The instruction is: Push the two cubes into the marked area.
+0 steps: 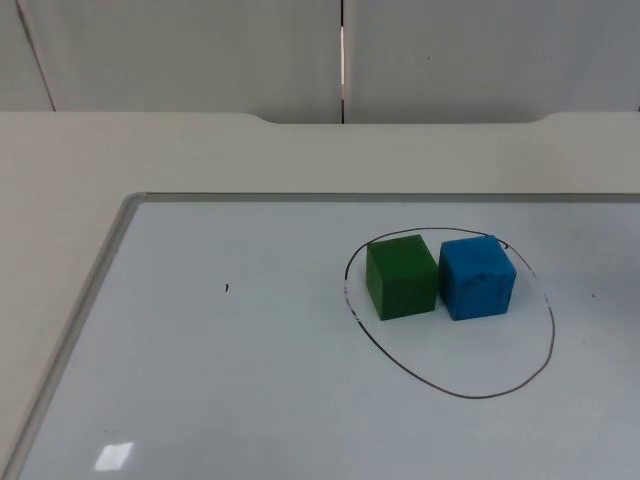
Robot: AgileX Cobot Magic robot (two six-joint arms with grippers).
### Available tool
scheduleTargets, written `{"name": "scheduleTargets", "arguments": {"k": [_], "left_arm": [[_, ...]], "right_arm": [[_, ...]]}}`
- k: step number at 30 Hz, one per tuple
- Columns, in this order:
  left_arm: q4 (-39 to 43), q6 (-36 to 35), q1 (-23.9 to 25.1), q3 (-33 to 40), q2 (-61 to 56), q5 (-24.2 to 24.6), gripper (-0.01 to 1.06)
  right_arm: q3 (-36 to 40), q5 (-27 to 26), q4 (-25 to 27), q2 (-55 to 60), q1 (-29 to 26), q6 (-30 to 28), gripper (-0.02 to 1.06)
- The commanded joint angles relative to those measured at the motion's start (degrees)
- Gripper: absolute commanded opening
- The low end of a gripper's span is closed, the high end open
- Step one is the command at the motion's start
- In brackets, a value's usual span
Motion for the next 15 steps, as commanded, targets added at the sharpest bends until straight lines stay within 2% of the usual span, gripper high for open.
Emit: {"name": "scheduleTargets", "arguments": {"k": [1, 9, 15], "left_arm": [[0.31, 0.01, 0.12, 0.23, -0.23, -0.14, 0.00], [0.31, 0.01, 0.12, 0.23, -0.23, -0.14, 0.00], [0.31, 0.01, 0.12, 0.23, -0.23, -0.14, 0.00]], "right_arm": [[-0.21, 1.87, -0.20, -2.85, -0.08, -0.27, 0.00], [-0.21, 6.68, -0.20, -13.74, -0.08, -0.27, 0.00], [0.78, 8.22, -0.20, -17.48, -0.08, -0.27, 0.00]]}}
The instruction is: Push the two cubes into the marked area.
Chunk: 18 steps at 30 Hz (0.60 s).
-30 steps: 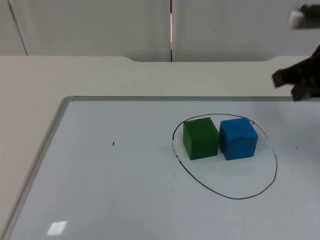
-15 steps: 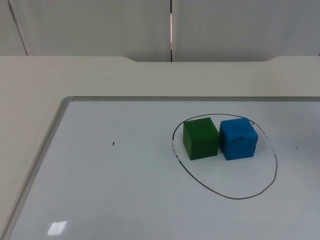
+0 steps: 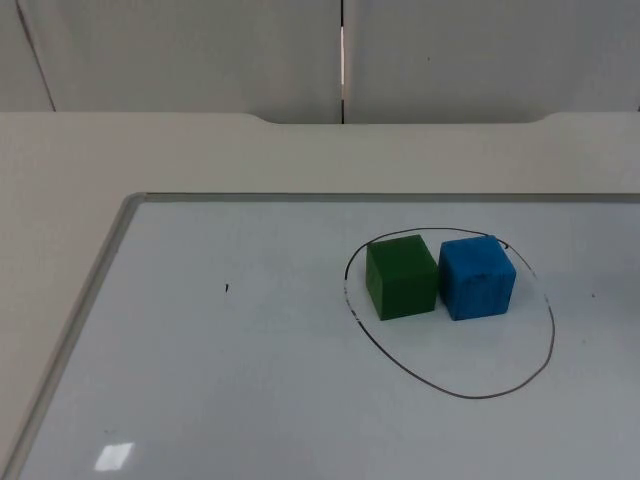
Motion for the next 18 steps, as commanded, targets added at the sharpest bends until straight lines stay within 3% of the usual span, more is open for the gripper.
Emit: {"name": "scheduleTargets", "arguments": {"k": [1, 14, 18], "left_arm": [[0.31, 0.01, 0.12, 0.23, -0.23, -0.14, 0.00], [0.31, 0.01, 0.12, 0.23, -0.23, -0.14, 0.00], [0.31, 0.01, 0.12, 0.23, -0.23, -0.14, 0.00]], "right_arm": [[0.80, 1.11, -0.20, -1.91, -0.08, -0.27, 0.00], [7.84, 1.50, -0.20, -11.82, -0.08, -0.27, 0.00], [11.12, 4.69, -0.09, -17.27, -0.08, -0.27, 0.00]]}}
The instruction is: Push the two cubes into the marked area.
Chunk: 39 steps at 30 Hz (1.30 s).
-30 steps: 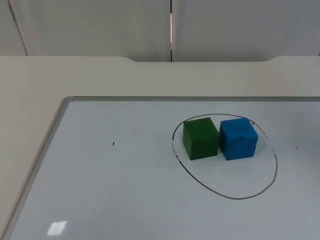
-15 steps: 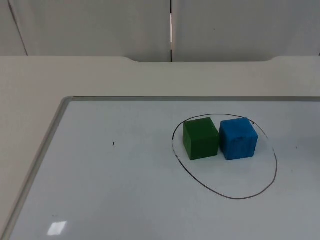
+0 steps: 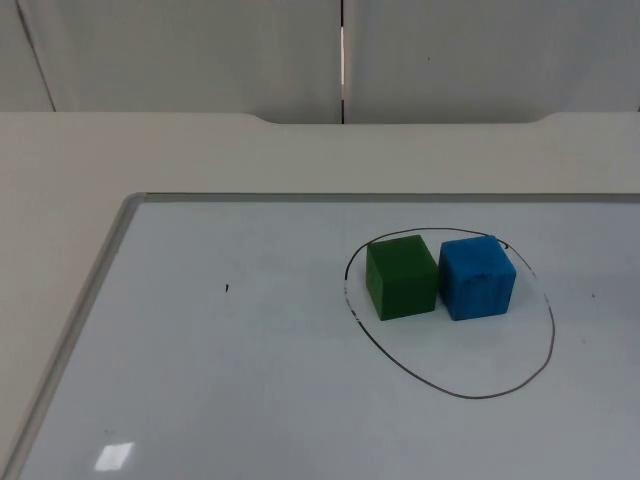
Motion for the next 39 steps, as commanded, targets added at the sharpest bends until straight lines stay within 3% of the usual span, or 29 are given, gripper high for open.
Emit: {"name": "scheduleTargets", "arguments": {"k": [1, 15, 35, 39], "left_arm": [[0.41, 0.01, 0.12, 0.23, -0.23, -0.14, 0.00], [0.41, 0.01, 0.12, 0.23, -0.23, -0.14, 0.00], [0.44, 0.01, 0.12, 0.23, -0.23, -0.14, 0.00], [0.44, 0.01, 0.12, 0.23, -0.23, -0.14, 0.00]], "right_arm": [[2.05, 2.90, -0.09, -3.78, -0.08, -0.27, 0.00], [8.98, 9.98, -0.09, -18.19, -0.08, -0.27, 0.00], [9.36, 21.38, 1.85, -34.91, -0.08, -0.30, 0.00], [9.36, 22.73, 3.13, -36.57, -0.08, -3.74, 0.00]]}}
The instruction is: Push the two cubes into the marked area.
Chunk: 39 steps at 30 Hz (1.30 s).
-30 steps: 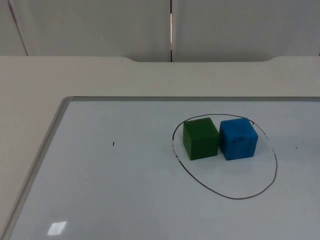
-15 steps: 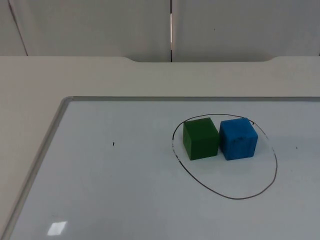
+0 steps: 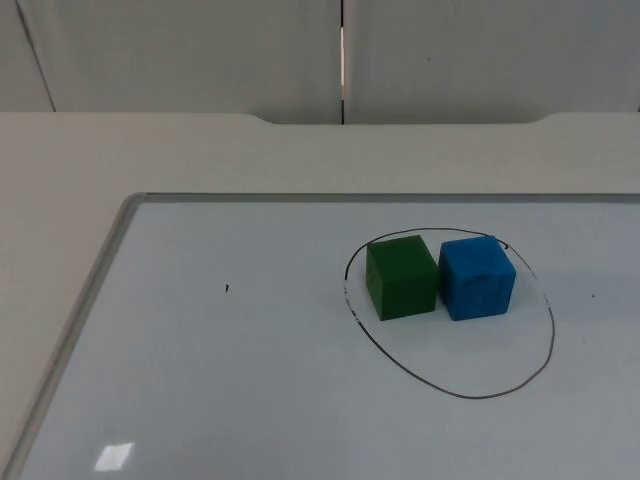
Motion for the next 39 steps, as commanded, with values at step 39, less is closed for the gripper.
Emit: {"name": "scheduleTargets", "arguments": {"k": [39], "left_arm": [[0.23, 0.48, 0.12, 0.23, -0.23, -0.14, 0.00]], "right_arm": [[8.30, 3.37, 6.86, -4.21, -0.08, -12.92, 0.00]]}}
